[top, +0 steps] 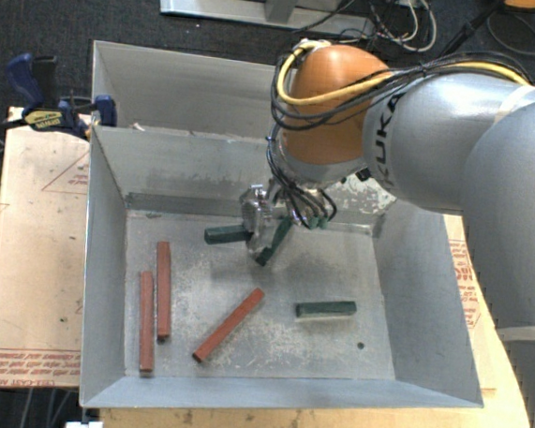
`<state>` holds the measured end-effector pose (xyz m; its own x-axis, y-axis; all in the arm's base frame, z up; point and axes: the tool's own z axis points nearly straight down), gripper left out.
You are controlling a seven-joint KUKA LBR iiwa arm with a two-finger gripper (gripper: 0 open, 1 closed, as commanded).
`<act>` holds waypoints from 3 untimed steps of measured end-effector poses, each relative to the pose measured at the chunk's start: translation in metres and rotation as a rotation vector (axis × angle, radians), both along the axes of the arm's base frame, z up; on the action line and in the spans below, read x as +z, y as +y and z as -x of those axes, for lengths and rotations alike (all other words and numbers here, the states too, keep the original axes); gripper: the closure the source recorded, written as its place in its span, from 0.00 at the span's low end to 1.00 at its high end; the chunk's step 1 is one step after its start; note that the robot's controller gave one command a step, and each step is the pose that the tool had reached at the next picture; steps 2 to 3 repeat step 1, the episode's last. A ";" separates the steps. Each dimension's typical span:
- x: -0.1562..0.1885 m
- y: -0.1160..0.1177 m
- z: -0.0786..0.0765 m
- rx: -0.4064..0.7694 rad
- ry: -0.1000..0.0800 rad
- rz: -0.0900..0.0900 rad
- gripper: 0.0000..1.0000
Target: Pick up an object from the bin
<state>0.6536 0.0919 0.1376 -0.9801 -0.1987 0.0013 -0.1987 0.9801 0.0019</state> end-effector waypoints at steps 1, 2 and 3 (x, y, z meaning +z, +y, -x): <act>0.019 0.000 -0.001 0.009 -0.004 0.000 1.00; 0.019 0.000 -0.001 0.009 -0.004 0.000 1.00; 0.019 0.000 -0.001 0.009 -0.004 0.000 1.00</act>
Offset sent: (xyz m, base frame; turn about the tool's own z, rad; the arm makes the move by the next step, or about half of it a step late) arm 0.0000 0.0001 0.0169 0.0000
